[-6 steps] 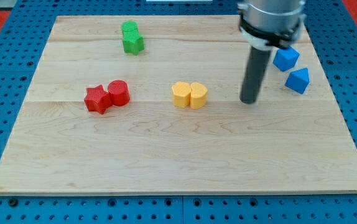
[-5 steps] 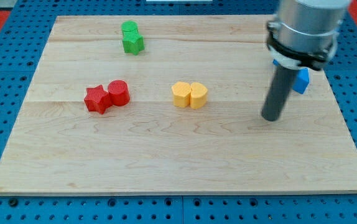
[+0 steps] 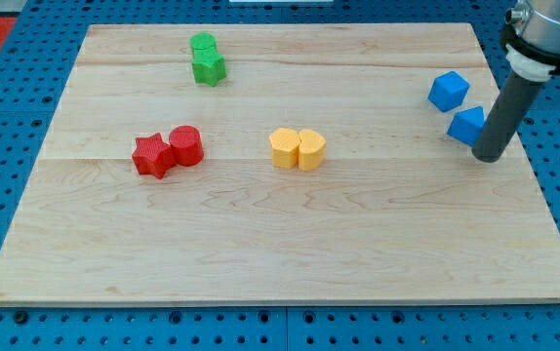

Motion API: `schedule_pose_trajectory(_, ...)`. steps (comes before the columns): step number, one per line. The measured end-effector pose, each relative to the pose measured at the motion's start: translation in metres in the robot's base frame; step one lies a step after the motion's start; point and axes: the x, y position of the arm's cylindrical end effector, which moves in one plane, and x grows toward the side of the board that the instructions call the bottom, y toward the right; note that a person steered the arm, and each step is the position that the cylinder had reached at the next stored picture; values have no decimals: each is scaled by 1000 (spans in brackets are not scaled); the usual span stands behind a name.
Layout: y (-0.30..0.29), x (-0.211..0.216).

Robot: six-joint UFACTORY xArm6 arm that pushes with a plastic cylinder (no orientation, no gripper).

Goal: Slide the blue triangle along with the blue cube slightly up

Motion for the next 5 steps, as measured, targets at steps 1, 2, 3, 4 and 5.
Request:
schedule_pose_trajectory(1,0,-13)
schedule_pose_trajectory(2,0,-28)
schedule_pose_trajectory(3,0,-39)
schedule_pose_trajectory(4,0,-50)
schedule_pose_trajectory(5,0,-59)
